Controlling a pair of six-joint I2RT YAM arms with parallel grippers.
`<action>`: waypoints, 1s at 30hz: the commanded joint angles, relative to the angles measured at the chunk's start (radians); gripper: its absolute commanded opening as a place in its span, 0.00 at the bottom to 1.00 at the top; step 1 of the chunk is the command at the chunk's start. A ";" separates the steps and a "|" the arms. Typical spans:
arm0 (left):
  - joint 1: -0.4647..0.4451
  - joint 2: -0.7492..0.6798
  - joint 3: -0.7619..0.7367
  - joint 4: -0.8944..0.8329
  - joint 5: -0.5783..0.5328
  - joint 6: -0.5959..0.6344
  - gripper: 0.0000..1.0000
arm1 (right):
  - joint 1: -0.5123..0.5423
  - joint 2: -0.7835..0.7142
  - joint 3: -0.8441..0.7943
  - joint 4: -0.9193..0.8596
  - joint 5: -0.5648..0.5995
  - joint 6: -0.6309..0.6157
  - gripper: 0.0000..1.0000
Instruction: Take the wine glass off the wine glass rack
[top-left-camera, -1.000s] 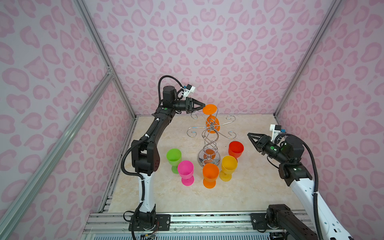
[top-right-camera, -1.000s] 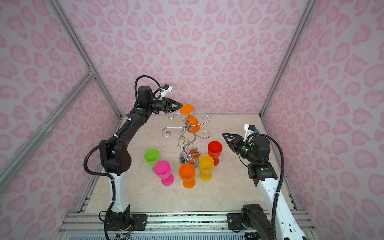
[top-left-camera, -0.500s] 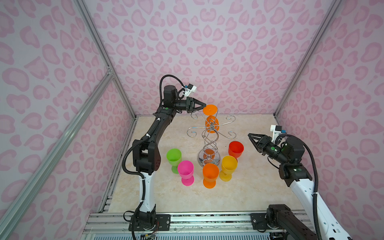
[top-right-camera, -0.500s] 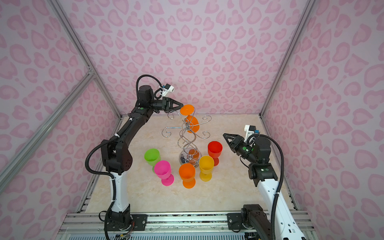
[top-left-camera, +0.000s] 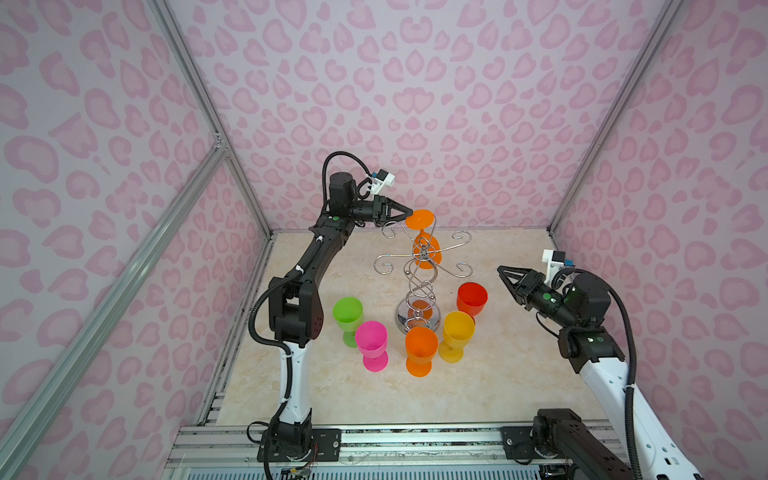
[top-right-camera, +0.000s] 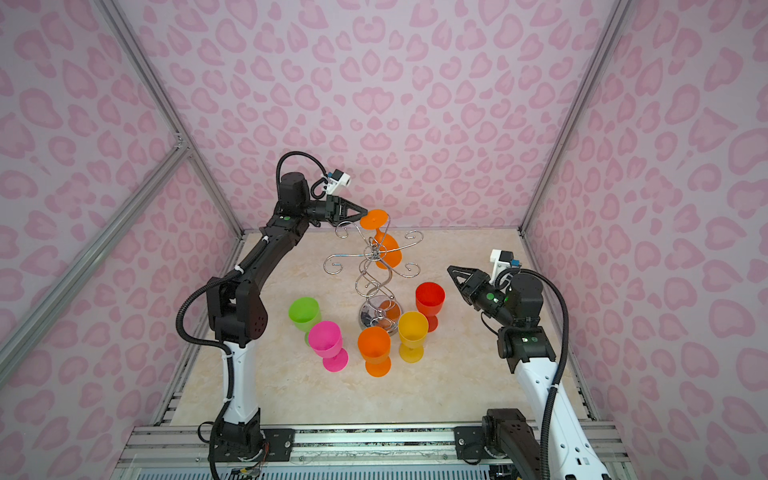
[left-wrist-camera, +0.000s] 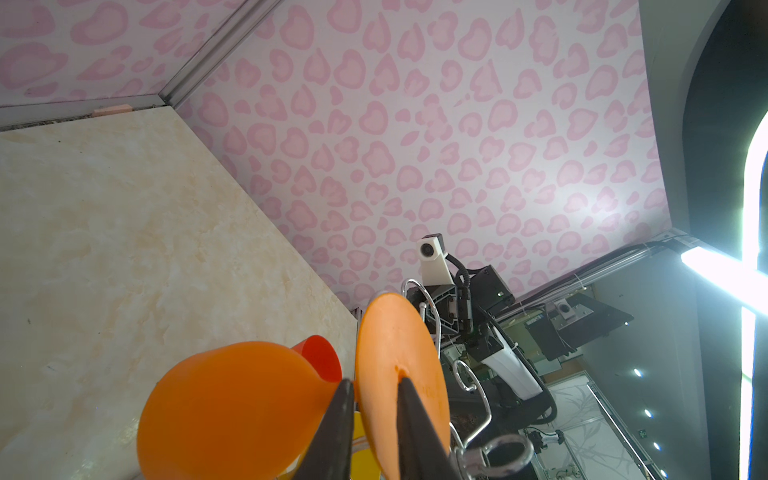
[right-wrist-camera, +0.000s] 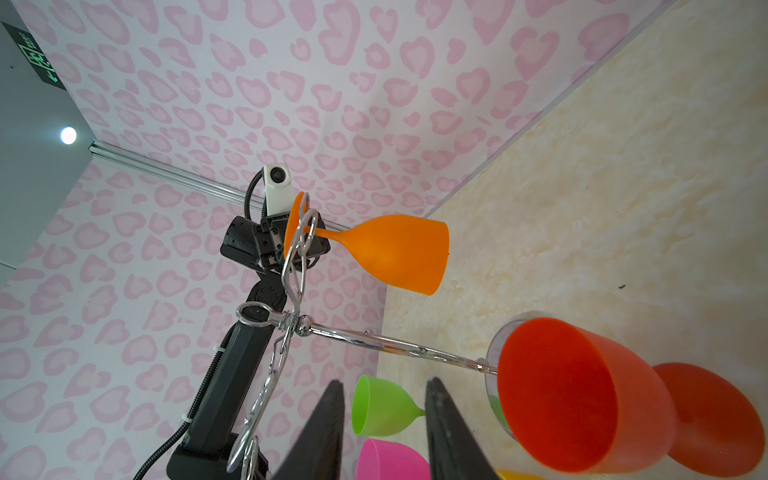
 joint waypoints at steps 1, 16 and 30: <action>0.001 0.010 0.013 0.052 0.023 -0.002 0.21 | 0.000 0.005 -0.005 0.030 -0.013 0.003 0.34; 0.002 0.007 0.019 0.067 0.023 -0.026 0.09 | -0.003 0.019 -0.023 0.062 -0.022 0.019 0.34; 0.004 0.011 0.030 0.108 0.005 -0.083 0.02 | -0.009 0.008 -0.045 0.075 -0.026 0.033 0.34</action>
